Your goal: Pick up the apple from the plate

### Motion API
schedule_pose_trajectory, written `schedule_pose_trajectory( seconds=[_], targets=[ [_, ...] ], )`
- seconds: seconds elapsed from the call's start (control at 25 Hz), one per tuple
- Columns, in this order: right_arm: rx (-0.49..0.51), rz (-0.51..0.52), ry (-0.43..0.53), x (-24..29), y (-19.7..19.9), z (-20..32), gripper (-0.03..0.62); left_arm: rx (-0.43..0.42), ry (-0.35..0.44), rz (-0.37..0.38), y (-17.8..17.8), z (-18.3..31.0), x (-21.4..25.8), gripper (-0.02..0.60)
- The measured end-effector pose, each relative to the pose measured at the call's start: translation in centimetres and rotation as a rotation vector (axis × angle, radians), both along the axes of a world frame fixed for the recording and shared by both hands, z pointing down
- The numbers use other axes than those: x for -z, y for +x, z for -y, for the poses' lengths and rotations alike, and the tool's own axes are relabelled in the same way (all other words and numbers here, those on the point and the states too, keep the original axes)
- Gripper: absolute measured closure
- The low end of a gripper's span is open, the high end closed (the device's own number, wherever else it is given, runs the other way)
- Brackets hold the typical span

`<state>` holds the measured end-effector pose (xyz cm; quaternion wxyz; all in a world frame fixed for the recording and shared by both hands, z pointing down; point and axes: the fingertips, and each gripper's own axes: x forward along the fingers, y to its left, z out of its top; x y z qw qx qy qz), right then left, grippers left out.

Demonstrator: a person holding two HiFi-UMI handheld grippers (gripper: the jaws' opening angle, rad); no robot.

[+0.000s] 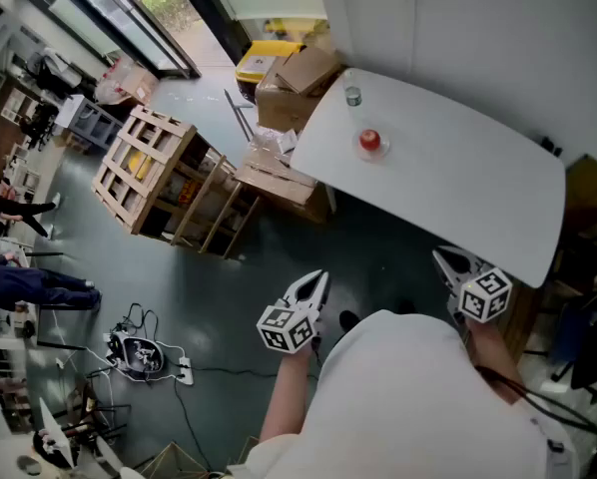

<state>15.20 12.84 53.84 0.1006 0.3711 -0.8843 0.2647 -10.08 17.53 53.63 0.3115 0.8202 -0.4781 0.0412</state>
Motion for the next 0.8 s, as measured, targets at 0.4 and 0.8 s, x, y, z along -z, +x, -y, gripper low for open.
schedule_pose_trajectory(
  seconds=[0.4, 0.8],
  targets=[
    [-0.001, 0.003, 0.010, 0.3, -1.1, 0.1, 0.557, -0.016, -0.001, -0.003, -0.7, 0.3, -0.1, 0.580],
    [-0.014, 0.002, 0.014, 0.5, -2.7, -0.4, 0.557, -0.036, 0.004, -0.017, -2.4, -0.2, -0.1, 0.580]
  ],
)
